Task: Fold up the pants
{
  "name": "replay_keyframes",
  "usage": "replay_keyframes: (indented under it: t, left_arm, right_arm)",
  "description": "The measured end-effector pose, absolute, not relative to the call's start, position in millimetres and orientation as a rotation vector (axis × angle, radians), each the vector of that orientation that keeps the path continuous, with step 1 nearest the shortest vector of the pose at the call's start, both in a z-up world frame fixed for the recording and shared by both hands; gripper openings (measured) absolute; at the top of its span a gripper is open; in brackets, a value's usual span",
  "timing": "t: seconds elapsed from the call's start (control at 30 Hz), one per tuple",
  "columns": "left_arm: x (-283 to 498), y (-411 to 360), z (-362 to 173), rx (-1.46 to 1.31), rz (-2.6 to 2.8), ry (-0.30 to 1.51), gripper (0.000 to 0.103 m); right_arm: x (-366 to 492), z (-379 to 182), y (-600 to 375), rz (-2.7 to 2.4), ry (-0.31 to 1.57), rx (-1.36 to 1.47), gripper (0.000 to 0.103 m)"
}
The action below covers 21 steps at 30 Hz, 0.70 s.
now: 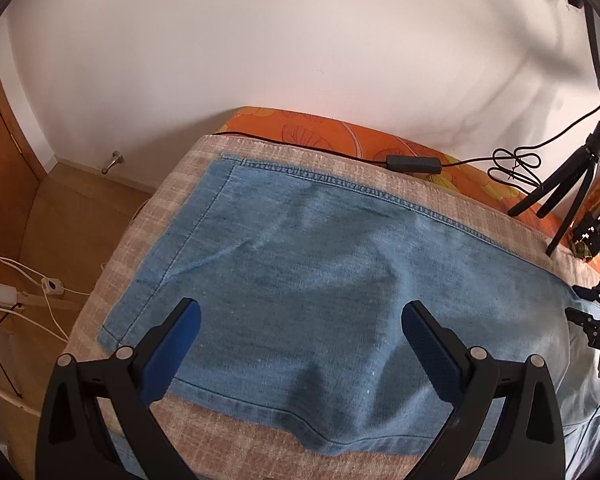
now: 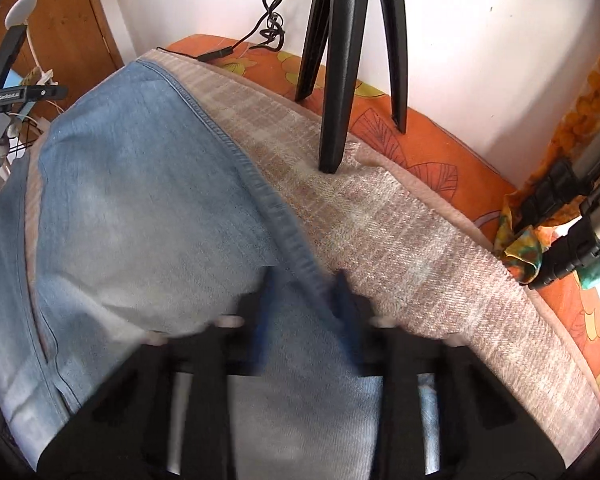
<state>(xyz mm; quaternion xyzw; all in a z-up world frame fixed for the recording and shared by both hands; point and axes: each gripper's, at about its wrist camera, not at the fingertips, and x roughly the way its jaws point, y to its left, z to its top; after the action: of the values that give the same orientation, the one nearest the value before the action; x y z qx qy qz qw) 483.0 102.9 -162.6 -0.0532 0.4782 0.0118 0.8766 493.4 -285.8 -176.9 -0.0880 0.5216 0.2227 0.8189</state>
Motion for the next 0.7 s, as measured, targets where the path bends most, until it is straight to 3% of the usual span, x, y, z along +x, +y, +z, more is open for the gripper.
replay_keyframes:
  t: [0.33, 0.7]
  left_arm:
    - [520.2, 88.7, -169.4, -0.180, 0.016, 1.028, 0.102]
    - [553.9, 94.4, -183.8, -0.366, 0.069, 1.073, 0.102]
  right_arm:
    - [435.9, -132.6, -271.1, 0.560, 1.006, -0.212, 0.008]
    - [392.5, -129.5, -244.6, 0.567, 0.952, -0.304, 0.007]
